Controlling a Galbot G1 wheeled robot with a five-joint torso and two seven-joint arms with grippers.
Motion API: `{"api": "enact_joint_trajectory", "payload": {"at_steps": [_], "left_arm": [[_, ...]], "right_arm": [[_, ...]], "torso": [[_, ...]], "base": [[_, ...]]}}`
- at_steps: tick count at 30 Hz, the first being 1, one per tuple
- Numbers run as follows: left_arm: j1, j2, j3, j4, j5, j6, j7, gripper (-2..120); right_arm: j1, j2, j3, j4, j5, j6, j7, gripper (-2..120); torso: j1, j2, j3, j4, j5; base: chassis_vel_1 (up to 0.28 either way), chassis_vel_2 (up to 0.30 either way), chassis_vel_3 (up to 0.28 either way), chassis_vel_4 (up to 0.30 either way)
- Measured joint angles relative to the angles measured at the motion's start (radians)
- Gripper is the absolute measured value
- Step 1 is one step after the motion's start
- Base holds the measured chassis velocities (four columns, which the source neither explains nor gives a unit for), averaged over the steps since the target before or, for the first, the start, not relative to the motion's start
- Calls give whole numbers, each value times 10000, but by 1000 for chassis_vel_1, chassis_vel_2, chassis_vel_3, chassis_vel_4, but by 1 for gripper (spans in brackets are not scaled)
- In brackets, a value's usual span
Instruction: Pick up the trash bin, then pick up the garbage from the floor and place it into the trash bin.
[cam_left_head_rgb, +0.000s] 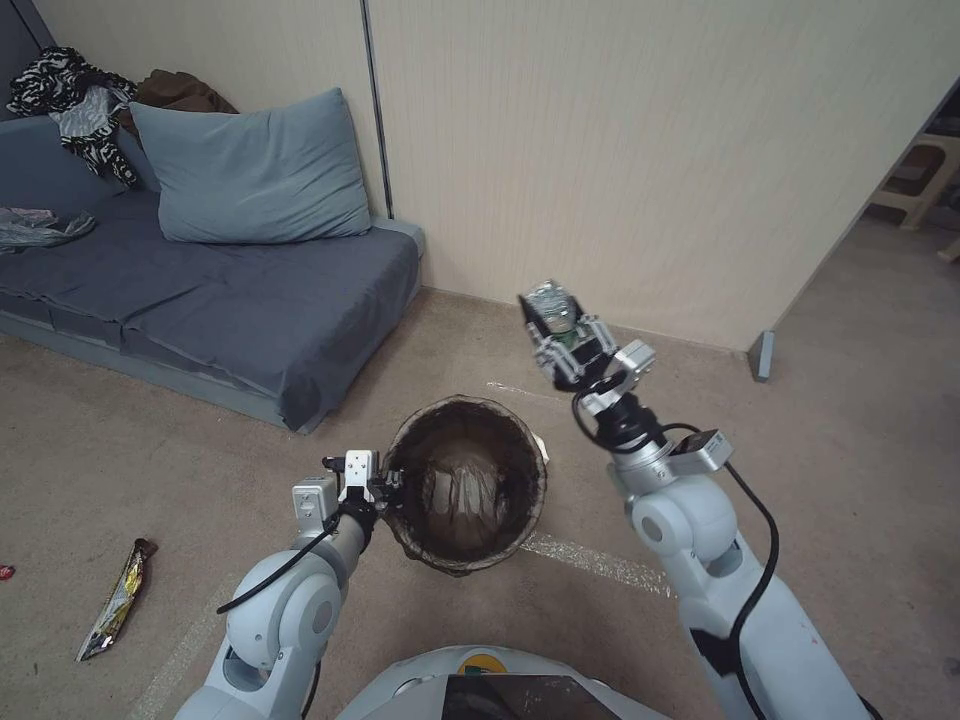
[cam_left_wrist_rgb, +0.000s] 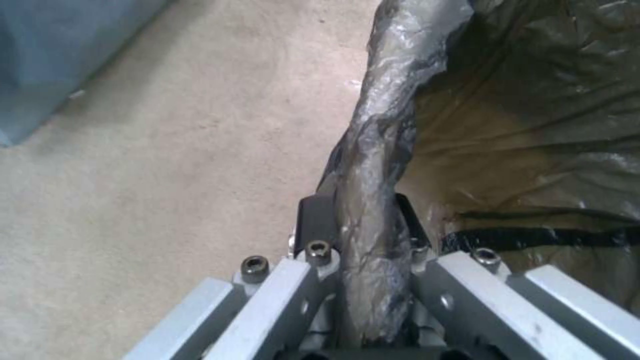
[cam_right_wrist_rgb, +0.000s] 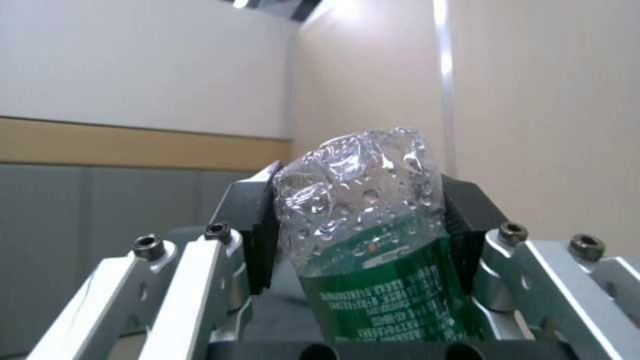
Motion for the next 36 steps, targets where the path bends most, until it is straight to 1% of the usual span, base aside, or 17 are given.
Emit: {"api": "enact_joint_trajectory", "payload": {"at_steps": [1,2,3,5,6,9,10,13,14,16,20,25,29,30,32,33,36], "left_arm": [[17,23,159,0,-152,62,-124,2],[17,23,159,0,-152,62,-124,2],[21,28,262,-10,-297,84,-242,2],[5,5,413,-53,-530,89,-409,2],[5,5,413,-53,-530,89,-409,2],[-9,-48,507,-78,-619,93,-458,2],[-9,-48,507,-78,-619,93,-458,2],[-26,-125,548,-118,-641,92,-481,2],[-26,-125,548,-118,-641,92,-481,2],[-42,-160,511,-150,-669,92,-493,2],[-70,-202,482,-177,-710,93,-501,2],[-70,-219,459,-191,-710,93,-506,2],[-80,-225,385,-208,-742,92,-504,2],[-80,-225,385,-208,-742,92,-504,2],[-94,-225,334,-208,-772,92,-504,2],[-94,-225,334,-208,-772,92,-504,2],[-125,-216,275,-203,-806,92,-501,2]], "right_arm": [[-40,-91,-446,599,374,-336,-8,45],[-40,-91,-446,599,374,-336,-8,45],[-104,-231,-918,958,599,-600,0,45],[-309,-632,-2045,1109,630,-859,90,45],[-309,-632,-2045,1109,630,-859,90,45],[-508,-899,-3182,431,-75,-773,100,45],[-508,-899,-3182,431,-75,-773,100,45],[-474,-585,-3807,-668,-776,-521,11,45],[-474,-585,-3807,-668,-776,-521,11,45],[-562,-423,-3944,-1207,-1054,-360,-70,45],[-609,-256,-4001,-1671,-1251,-215,-147,45],[-612,-178,-3916,-1897,-1481,-204,-209,47],[-708,-213,-3792,-1929,-1642,-201,-230,67],[-708,-213,-3792,-1929,-1642,-201,-230,67],[-767,-211,-3762,-1900,-1689,-198,-255,74],[-767,-211,-3762,-1900,-1689,-198,-255,74],[-831,-241,-3725,-1805,-1754,-191,-333,89]], "torso": [[0,0,0,3,1],[0,0,0,3,1],[0,0,0,0,-2],[0,0,0,1,1],[0,0,0,1,1],[0,0,0,1,1],[0,0,0,1,1],[0,0,0,2,3],[0,0,0,2,3],[0,0,1,1,2],[0,0,0,0,1],[0,0,0,2,2],[0,0,0,1,2],[0,0,0,1,2],[0,0,1,1,2],[0,0,1,1,2],[0,0,1,1,2]], "base": [[0,0,0,0],[0,0,0,0],[0,0,0,0],[0,0,0,0],[0,0,0,0],[0,0,0,0],[0,0,0,0],[0,0,0,0],[0,0,0,0],[0,0,0,0],[0,0,0,0],[0,0,0,0],[0,0,0,0],[0,0,0,0],[0,0,0,0],[0,0,0,0],[0,0,0,0]]}}
